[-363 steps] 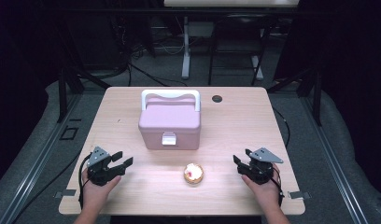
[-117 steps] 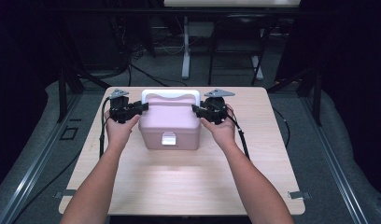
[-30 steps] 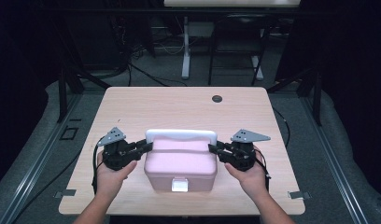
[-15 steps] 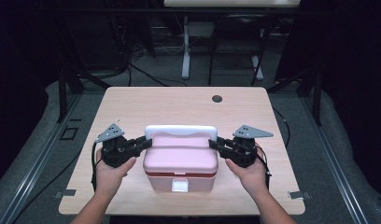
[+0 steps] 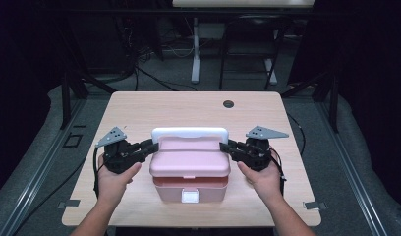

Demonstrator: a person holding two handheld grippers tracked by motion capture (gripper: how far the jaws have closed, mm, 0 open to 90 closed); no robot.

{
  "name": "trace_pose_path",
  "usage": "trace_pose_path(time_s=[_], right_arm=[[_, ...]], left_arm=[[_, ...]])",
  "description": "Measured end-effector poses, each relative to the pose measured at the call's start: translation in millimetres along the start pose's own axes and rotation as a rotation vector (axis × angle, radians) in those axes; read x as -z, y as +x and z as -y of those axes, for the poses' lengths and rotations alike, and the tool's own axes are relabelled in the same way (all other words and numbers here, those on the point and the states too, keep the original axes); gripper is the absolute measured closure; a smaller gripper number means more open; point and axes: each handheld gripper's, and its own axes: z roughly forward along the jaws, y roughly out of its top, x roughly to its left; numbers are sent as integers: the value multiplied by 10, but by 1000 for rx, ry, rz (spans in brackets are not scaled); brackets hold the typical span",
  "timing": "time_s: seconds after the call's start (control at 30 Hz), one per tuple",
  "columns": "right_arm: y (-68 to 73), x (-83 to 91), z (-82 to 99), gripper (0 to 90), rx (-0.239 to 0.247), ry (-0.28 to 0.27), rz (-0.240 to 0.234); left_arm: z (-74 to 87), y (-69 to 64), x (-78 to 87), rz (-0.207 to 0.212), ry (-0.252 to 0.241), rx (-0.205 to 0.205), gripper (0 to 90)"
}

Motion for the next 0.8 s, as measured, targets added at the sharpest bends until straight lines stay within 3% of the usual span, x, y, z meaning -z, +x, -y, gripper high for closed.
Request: trace_pose_path(time_s=[0.23,0.47,0.8], right_arm=[[-6,1,-41,738,1,-4,2],[-5,4,-82,738,-5,-2,4],[-11,7,-109,738,-6,-2,7]], left_arm=[[-3,22,166,6,1,-35,782],[122,25,273,25,27,-68,893],[374,-2,238,45,98,-85,899]])
